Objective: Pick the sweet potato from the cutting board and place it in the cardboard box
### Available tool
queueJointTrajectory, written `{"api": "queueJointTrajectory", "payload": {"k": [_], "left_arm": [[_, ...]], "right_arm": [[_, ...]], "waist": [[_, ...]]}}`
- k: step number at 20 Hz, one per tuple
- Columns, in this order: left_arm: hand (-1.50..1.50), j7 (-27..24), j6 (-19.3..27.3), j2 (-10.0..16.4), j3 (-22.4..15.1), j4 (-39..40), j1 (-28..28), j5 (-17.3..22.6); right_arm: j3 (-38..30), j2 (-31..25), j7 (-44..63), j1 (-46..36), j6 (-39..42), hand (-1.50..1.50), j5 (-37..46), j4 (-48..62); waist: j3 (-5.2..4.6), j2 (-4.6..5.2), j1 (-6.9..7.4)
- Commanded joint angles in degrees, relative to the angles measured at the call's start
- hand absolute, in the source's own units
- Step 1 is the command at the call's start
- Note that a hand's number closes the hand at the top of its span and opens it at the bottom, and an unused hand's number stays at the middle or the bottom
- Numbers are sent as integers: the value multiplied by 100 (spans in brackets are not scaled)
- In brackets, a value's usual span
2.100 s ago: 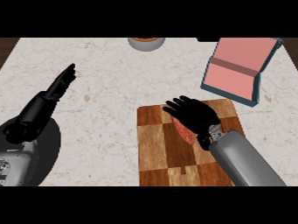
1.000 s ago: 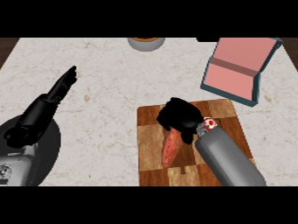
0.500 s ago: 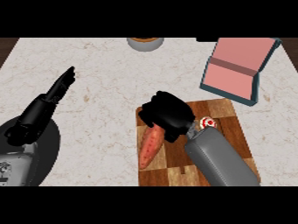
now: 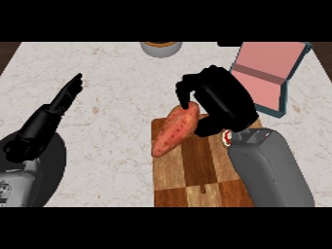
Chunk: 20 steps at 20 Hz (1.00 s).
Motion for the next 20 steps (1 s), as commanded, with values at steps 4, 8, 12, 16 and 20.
{"api": "queueJointTrajectory", "payload": {"k": [4,8,12,16,20], "left_arm": [[0,-200,50,-38,56,504,-334,-82],[0,-22,100,-209,-196,-59,3,-179],[0,99,50,-184,-115,143,-258,-138],[0,-2,-25,-155,-101,121,-284,-99],[0,-269,156,-352,-331,201,16,-356]], "right_arm": [[-1351,-60,1008,-713,-44,150,-360,123],[-2150,-491,1034,-1699,-176,150,-632,1195],[-2522,-1219,366,-1943,-502,150,-657,2400],[-2362,-1775,61,-2283,-407,150,-275,3451],[-2241,-2234,-140,-2109,397,150,-191,4185]], "waist": [[-3,43,-2],[0,42,120],[1,61,121],[0,79,172],[-2,95,156]]}}
